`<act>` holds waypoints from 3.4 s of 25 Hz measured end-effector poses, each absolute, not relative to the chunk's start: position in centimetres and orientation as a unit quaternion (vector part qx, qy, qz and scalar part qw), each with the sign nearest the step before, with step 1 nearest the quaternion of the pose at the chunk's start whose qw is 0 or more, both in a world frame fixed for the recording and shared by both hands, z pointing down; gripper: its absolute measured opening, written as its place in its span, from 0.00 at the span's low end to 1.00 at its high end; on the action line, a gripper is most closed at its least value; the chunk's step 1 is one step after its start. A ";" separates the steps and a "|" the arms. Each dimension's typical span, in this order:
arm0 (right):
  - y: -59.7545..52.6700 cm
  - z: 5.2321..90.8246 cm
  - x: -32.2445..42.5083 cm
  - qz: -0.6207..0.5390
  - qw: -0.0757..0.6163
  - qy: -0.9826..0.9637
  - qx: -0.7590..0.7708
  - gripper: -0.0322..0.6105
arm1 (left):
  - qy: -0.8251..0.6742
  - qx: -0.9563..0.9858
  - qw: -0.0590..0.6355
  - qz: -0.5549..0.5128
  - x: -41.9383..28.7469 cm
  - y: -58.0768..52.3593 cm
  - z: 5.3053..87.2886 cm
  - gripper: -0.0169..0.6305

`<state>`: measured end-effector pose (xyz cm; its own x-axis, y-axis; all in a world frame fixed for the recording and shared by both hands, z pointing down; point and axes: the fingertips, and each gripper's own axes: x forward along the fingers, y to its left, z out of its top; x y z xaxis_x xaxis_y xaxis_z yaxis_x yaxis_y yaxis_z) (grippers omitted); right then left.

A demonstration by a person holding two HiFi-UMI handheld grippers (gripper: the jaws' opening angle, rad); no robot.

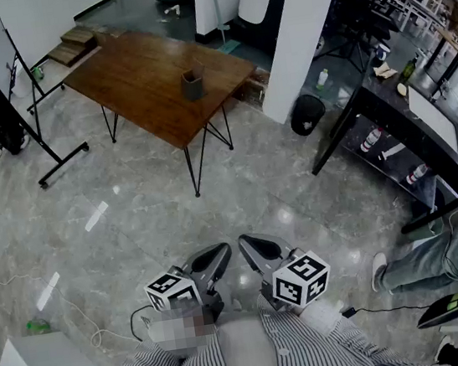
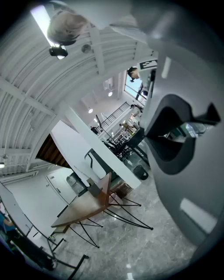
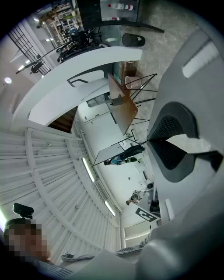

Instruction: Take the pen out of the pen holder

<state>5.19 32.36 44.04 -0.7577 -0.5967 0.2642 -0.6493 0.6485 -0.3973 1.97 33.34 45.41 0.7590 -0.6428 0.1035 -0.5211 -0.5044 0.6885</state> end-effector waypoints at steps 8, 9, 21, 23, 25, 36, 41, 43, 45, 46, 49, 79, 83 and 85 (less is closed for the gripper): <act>25.2 44.7 4.8 0.232 0.058 -0.908 0.343 0.05 | -0.328 0.867 0.366 -0.083 1.6 26.3 46.3 0.04; 23.8 44.9 4.6 0.231 0.057 -0.908 0.344 0.05 | -0.327 0.868 0.365 -0.084 1.4 24.8 46.5 0.04; 2.2 42.8 0.6 0.227 0.025 -0.903 0.364 0.05 | -0.322 0.876 0.348 -0.086 -3.8 1.7 43.8 0.04; -1.3 42.3 0.2 0.229 0.017 -0.900 0.371 0.05 | -0.319 0.879 0.344 -0.080 -4.4 -1.8 43.3 0.04; -4.5 41.8 -0.1 0.230 0.009 -0.897 0.378 0.05 | -0.318 0.882 0.341 -0.074 -5.0 -4.8 42.9 0.04; -11.9 42.6 -2.3 0.241 0.019 -0.893 0.379 0.05 | -0.319 0.878 0.348 -0.072 -6.9 -13.3 43.6 0.04; -13.3 43.2 -1.6 0.245 0.027 -0.891 0.381 0.05 | -0.328 0.871 0.357 -0.084 -7.0 -15.1 44.3 0.04; -14.0 43.0 -1.7 0.239 0.031 -0.895 0.377 0.05 | -0.329 0.870 0.356 -0.090 -7.0 -15.8 44.1 0.04; -14.9 42.7 -1.7 0.232 0.035 -0.899 0.369 0.05 | -0.329 0.869 0.356 -0.097 -6.9 -16.6 43.9 0.04; -15.4 42.4 -1.7 0.230 0.037 -0.901 0.365 0.05 | -0.331 0.868 0.356 -0.100 -6.9 -17.1 43.8 0.04; -16.7 41.5 -1.6 0.224 0.040 -0.906 0.357 0.05 | -0.339 0.865 0.352 -0.110 -6.8 -18.3 43.3 0.04; -21.3 48.1 -2.8 0.304 0.103 -0.886 0.334 0.05 | -0.380 0.893 0.242 0.017 -7.2 -25.2 49.5 0.17; -21.8 48.9 -2.3 0.313 0.106 -0.882 0.336 0.05 | -0.406 0.888 0.206 0.065 -7.4 -26.5 50.6 0.25; -21.7 49.3 -2.3 0.318 0.111 -0.881 0.333 0.05 | -0.408 0.889 0.191 0.083 -7.3 -26.8 50.9 0.26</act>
